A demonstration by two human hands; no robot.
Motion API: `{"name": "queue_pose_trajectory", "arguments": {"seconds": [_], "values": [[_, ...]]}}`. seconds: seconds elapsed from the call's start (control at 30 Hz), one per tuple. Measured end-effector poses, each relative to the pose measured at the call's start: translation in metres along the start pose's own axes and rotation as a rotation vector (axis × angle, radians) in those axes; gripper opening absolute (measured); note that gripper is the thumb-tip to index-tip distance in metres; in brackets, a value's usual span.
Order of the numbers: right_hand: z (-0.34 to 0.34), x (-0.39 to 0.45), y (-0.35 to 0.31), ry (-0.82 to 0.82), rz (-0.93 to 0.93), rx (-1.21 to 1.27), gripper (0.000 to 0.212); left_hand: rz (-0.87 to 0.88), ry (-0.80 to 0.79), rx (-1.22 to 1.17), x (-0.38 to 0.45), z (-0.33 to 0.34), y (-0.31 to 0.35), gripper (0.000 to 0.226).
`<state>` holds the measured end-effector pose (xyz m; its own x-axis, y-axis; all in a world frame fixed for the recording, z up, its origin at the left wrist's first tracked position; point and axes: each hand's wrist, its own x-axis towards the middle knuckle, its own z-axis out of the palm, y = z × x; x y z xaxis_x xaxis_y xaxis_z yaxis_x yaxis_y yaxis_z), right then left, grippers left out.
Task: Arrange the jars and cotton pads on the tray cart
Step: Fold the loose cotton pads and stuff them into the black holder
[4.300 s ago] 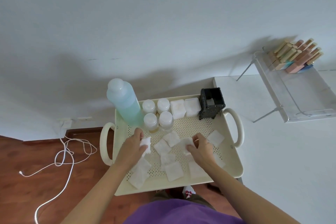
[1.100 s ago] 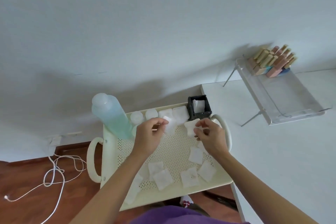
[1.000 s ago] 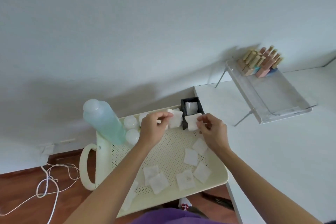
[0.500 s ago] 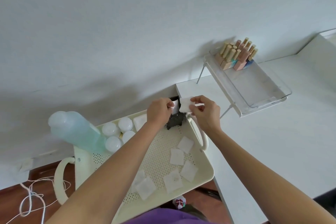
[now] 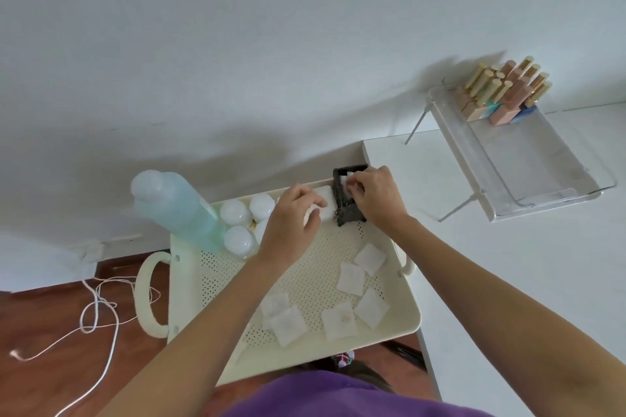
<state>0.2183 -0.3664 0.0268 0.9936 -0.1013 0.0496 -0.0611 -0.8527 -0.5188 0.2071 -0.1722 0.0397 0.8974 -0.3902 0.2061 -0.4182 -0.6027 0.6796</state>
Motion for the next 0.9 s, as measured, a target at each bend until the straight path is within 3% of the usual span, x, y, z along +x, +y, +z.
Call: {"name": "queue_pose_trajectory", "arguments": {"seconds": [0.2, 0.4, 0.47, 0.53, 0.63, 0.7, 0.8, 0.9], "values": [[0.006, -0.006, 0.0, 0.087, -0.052, -0.232, 0.025, -0.095, -0.191, -0.075, -0.072, -0.009, -0.036, 0.014], [0.007, -0.037, 0.0, 0.332, -0.253, -0.077, 0.013, -0.393, -0.349, 0.063, -0.12, 0.0, -0.078, 0.021], [0.016, -0.057, 0.0, 0.256, -0.327, -0.026, 0.007, -0.445, -0.388, 0.119, -0.127, 0.003, -0.085, 0.025], [0.031, -0.076, 0.005, 0.073, -0.33, -0.026, 0.005, -0.471, -0.428, 0.15, -0.131, 0.007, -0.09, 0.028], [0.052, -0.095, 0.014, -0.281, -0.118, -0.079, 0.016, -0.501, -0.481, 0.159, -0.134, 0.011, -0.092, 0.029], [0.065, -0.104, 0.019, -0.421, -0.008, -0.165, 0.028, -0.508, -0.505, 0.174, -0.134, 0.013, -0.091, 0.029], [0.078, -0.111, 0.022, -0.488, 0.045, -0.315, 0.04, -0.502, -0.53, 0.216, -0.135, 0.017, -0.089, 0.02], [0.084, -0.112, 0.022, -0.471, 0.061, -0.386, 0.038, -0.482, -0.524, 0.246, -0.14, 0.019, -0.088, 0.01]]}}
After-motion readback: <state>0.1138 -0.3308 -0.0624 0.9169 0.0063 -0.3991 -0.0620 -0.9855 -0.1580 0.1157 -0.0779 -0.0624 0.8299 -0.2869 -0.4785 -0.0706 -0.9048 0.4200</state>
